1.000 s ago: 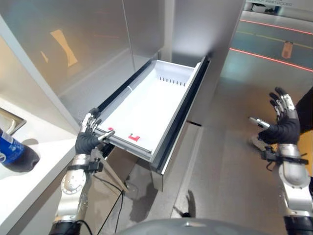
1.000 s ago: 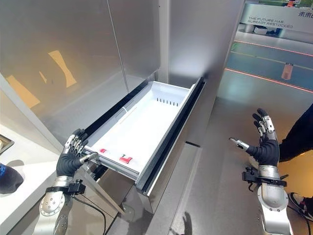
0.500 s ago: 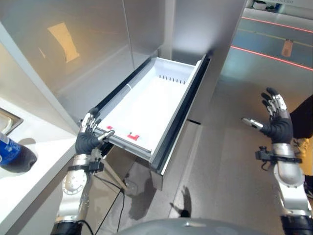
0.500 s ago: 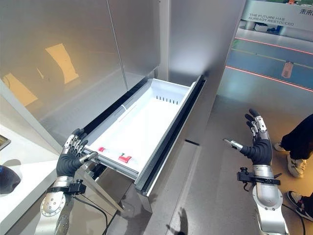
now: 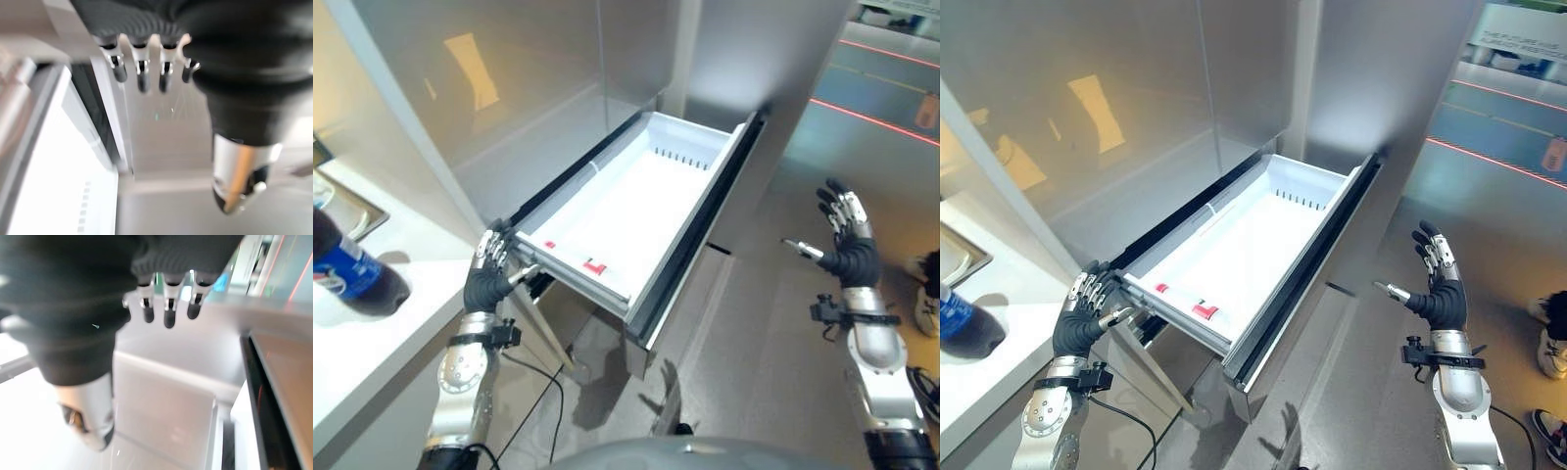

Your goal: Take the drinks into the refrigerator

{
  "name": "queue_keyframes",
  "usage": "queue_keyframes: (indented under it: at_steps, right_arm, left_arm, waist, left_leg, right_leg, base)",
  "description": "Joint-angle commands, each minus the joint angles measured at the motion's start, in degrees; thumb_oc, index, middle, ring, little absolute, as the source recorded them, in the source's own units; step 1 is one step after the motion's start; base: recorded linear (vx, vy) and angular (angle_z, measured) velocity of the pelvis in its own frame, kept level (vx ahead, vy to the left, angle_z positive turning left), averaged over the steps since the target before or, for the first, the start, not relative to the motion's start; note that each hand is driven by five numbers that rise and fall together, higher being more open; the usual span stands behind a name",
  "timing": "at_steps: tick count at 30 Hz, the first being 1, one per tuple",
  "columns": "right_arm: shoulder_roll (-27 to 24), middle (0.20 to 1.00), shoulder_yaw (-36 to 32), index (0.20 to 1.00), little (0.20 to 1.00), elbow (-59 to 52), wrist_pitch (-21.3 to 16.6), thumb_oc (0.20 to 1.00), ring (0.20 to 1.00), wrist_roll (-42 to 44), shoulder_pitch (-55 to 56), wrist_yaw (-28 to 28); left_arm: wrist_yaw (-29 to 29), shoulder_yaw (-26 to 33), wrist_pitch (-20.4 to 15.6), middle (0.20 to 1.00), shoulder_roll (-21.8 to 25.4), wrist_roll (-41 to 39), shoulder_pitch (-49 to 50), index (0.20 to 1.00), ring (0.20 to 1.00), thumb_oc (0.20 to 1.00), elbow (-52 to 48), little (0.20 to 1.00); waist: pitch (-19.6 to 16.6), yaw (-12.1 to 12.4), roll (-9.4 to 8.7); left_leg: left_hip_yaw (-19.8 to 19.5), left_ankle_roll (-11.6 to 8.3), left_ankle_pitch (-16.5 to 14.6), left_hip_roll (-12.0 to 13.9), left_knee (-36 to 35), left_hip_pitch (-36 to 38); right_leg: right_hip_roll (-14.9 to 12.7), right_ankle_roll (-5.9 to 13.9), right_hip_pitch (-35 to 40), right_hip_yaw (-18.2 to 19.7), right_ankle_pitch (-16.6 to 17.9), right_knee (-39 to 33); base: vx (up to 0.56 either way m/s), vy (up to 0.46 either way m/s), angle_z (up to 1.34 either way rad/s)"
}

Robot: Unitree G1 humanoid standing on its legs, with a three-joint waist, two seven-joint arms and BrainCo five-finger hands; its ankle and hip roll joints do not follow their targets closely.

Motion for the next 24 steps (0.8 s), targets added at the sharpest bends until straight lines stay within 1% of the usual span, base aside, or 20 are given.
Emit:
queue_keyframes:
  at_steps: [1, 4, 5, 6, 7, 8, 9, 10, 11, 12, 15, 16, 17, 18, 20, 21, 24]
  right_arm:
    - [0.05, 1.000, -2.96, 1.000, 1.000, -1.64, -4.08, 1.000, 1.000, -0.76, -4.89, -0.15]
    - [-0.28, 1.000, -3.09, 1.000, 1.000, -1.29, -4.24, 1.000, 1.000, -0.96, -5.31, -0.82]
    - [-0.32, 1.000, -3.34, 1.000, 1.000, -1.14, -4.43, 1.000, 1.000, -0.94, -5.53, -1.06]
    - [-0.38, 1.000, -3.73, 1.000, 1.000, -1.04, -4.53, 1.000, 1.000, -1.04, -5.74, -1.67]
    - [-0.39, 1.000, -3.77, 1.000, 1.000, -0.97, -4.57, 1.000, 1.000, -1.06, -5.79, -1.70]
    - [-0.30, 1.000, -3.94, 1.000, 1.000, -0.66, -4.73, 1.000, 1.000, -0.92, -6.12, -2.15]
    - [-0.16, 1.000, -3.86, 1.000, 1.000, -0.02, -4.86, 1.000, 1.000, -0.52, -6.65, -2.82]
    - [-0.17, 1.000, -3.93, 1.000, 1.000, 0.04, -4.90, 1.000, 1.000, -0.52, -6.72, -2.83]
    - [-0.14, 1.000, -3.98, 1.000, 1.000, 0.72, -4.87, 1.000, 1.000, -0.61, -6.92, -3.39]
    - [-0.15, 1.000, -3.99, 1.000, 1.000, 0.75, -4.90, 1.000, 1.000, -0.62, -6.95, -3.40]
    - [0.01, 1.000, -4.12, 1.000, 1.000, 0.96, -4.90, 1.000, 1.000, -0.26, -6.86, -3.19]
    - [-0.05, 1.000, -4.18, 1.000, 1.000, 1.14, -4.87, 1.000, 1.000, -0.37, -6.59, -3.32]
    - [0.01, 1.000, -4.02, 1.000, 1.000, 1.28, -4.84, 1.000, 1.000, -0.40, -6.51, -3.36]
    - [0.00, 1.000, -4.03, 1.000, 1.000, 1.35, -4.89, 1.000, 1.000, -0.40, -6.56, -3.37]
    - [0.23, 1.000, -3.93, 1.000, 1.000, 1.48, -4.78, 1.000, 1.000, -0.41, -6.05, -3.12]
    - [0.24, 1.000, -3.96, 1.000, 1.000, 1.50, -4.79, 1.000, 1.000, -0.39, -6.04, -3.09]
    - [0.30, 1.000, -3.74, 1.000, 1.000, 1.49, -4.77, 1.000, 1.000, -0.25, -5.81, -2.83]
  left_arm:
    - [0.50, 1.56, -4.19, 1.000, 4.34, -0.68, -3.22, 1.000, 1.000, 1.000, -4.66, 1.000]
    - [0.58, 1.22, -4.30, 1.000, 4.43, -0.84, -3.58, 1.000, 1.000, 1.000, -5.13, 1.000]
    - [0.63, 1.10, -4.37, 1.000, 4.44, -0.88, -3.71, 1.000, 1.000, 1.000, -5.37, 1.000]
    - [0.58, 0.83, -4.49, 1.000, 4.51, -0.97, -3.90, 1.000, 1.000, 1.000, -5.54, 1.000]
    - [0.59, 0.79, -4.47, 1.000, 4.51, -0.97, -3.95, 1.000, 1.000, 1.000, -5.57, 1.000]
    - [0.72, 0.57, -4.53, 1.000, 4.52, -1.00, -4.09, 1.000, 1.000, 1.000, -5.81, 1.000]
    - [0.97, 0.34, -4.79, 1.000, 4.93, -0.94, -4.23, 1.000, 1.000, 1.000, -6.38, 1.000]
    - [0.98, 0.31, -4.77, 1.000, 4.94, -0.94, -4.30, 1.000, 1.000, 1.000, -6.42, 1.000]
    - [1.13, 0.34, -4.91, 1.000, 5.17, -0.92, -4.34, 1.000, 1.000, 1.000, -6.73, 1.000]
    - [1.15, 0.33, -4.90, 1.000, 5.16, -0.91, -4.36, 1.000, 1.000, 1.000, -6.75, 1.000]
    - [1.25, 0.18, -5.21, 1.000, 5.38, -0.73, -5.00, 1.000, 1.000, 1.000, -7.06, 1.000]
    - [1.32, 0.12, -5.31, 1.000, 5.26, -0.56, -5.32, 1.000, 1.000, 1.000, -7.34, 1.000]
    - [1.48, 0.27, -5.44, 1.000, 5.25, -0.44, -5.44, 1.000, 1.000, 1.000, -7.48, 1.000]
    - [1.53, 0.25, -5.41, 1.000, 5.25, -0.40, -5.44, 1.000, 1.000, 1.000, -7.54, 1.000]
    - [1.67, 0.65, -5.76, 1.000, 5.06, -0.56, -5.65, 1.000, 1.000, 1.000, -8.15, 1.000]
    - [1.67, 0.64, -5.75, 1.000, 5.08, -0.55, -5.63, 1.000, 1.000, 1.000, -8.19, 1.000]
    - [1.99, 0.86, -6.05, 1.000, 4.88, -0.52, -5.86, 1.000, 1.000, 1.000, -8.59, 1.000]
  waist:
    - [2.33, 0.50, -3.05]
    - [2.89, 1.35, -3.17]
    - [3.06, 1.37, -3.16]
    - [3.46, 2.12, -3.03]
    - [3.46, 1.84, -3.02]
    - [3.74, 1.96, -2.94]
    - [4.51, 2.61, -2.72]
    - [4.50, 2.38, -2.69]
    - [4.97, 3.08, -2.45]
    - [4.97, 2.90, -2.46]
    - [5.67, 3.67, -2.38]
    - [5.59, 3.83, -2.67]
    - [5.75, 4.24, -2.65]
    - [5.76, 4.01, -2.67]
    - [5.89, 4.82, -2.70]
    - [5.89, 4.71, -2.71]
    - [5.90, 5.38, -2.82]
  left_leg:
    - [-6.04, 3.45, -1.32, -3.13, 1.87, -3.14]
    - [-8.90, 3.03, -0.56, -3.16, 2.04, -4.48]
    - [-10.24, 2.84, -0.24, -3.28, 2.12, -5.06]
    - [-11.82, 2.49, 0.20, -3.29, 2.23, -5.75]
    - [-12.17, 2.44, 0.24, -3.35, 2.29, -5.90]
    - [-13.20, 2.26, 0.36, -3.38, 2.49, -6.30]
    - [-14.74, 1.86, 0.55, -3.24, 2.65, -6.66]
    - [-15.03, 1.92, 0.91, -3.41, 2.74, -7.01]
    - [-16.73, 1.48, 0.99, -3.31, 2.85, -7.45]
    - [-16.92, 1.46, 1.01, -3.36, 2.85, -7.51]
    - [-19.53, 0.71, 1.77, -3.50, 2.82, -8.21]
    - [-20.27, 0.32, 0.80, -3.25, 2.30, -7.74]
    - [-20.96, 0.17, 0.99, -3.28, 2.31, -7.90]
    - [-21.22, 0.13, 1.02, -3.36, 2.31, -7.96]
    - [-22.43, -0.29, 1.42, -3.63, 2.05, -8.28]
    - [-22.57, -0.32, 1.45, -3.65, 2.02, -8.29]
    - [-23.57, -0.58, 1.72, -4.12, 1.92, -8.66]
  right_leg:
    - [0.69, 0.06, 2.45, -5.01, -9.31, 6.73]
    - [0.76, -0.35, 1.93, -7.68, -10.08, 7.82]
    - [0.72, -0.43, 1.80, -8.99, -10.52, 8.31]
    - [0.72, -0.63, 1.47, -10.83, -11.20, 9.60]
    - [0.65, -0.64, 1.38, -11.18, -11.37, 9.83]
    - [0.49, -0.75, 1.10, -12.29, -12.02, 10.96]
    - [0.44, -1.07, 0.47, -13.84, -13.28, 13.33]
    - [0.30, -1.00, 0.28, -14.13, -13.01, 13.34]
    - [0.07, -1.29, -0.25, -16.06, -14.69, 15.73]
    - [0.00, -1.29, -0.30, -16.25, -14.82, 15.90]
    - [-0.35, -1.74, -0.66, -19.43, -16.34, 18.38]
    - [-0.11, -1.86, -0.18, -20.00, -18.38, 19.39]
    - [-0.22, -1.87, -0.15, -20.87, -18.92, 20.06]
    - [-0.32, -1.86, -0.18, -21.13, -19.08, 20.25]
    - [-0.45, -2.08, 0.28, -22.82, -19.72, 20.46]
    - [-0.47, -2.09, 0.33, -22.96, -19.77, 20.46]
    - [-0.65, -2.19, 0.89, -24.58, -20.11, 20.45]
  base:
    - [-0.02, -0.060, 0.61]
    - [-0.02, -0.058, 0.64]
    - [-0.03, -0.064, 0.68]
    - [-0.02, -0.050, 0.64]
    - [-0.02, -0.044, 0.87]
    - [-0.02, -0.047, 0.79]
    - [-0.03, -0.033, 0.77]
    - [-0.04, -0.049, 0.68]
    - [-0.03, -0.018, 0.67]
    - [-0.02, -0.048, 0.95]
    - [0.01, -0.066, 0.55]
    - [0.08, -0.118, 0.53]
    - [0.08, -0.107, 0.87]
    - [0.00, -0.017, 0.74]
    - [0.00, -0.016, 0.47]
    - [0.00, -0.016, 0.42]
    - [0.00, -0.007, 0.38]
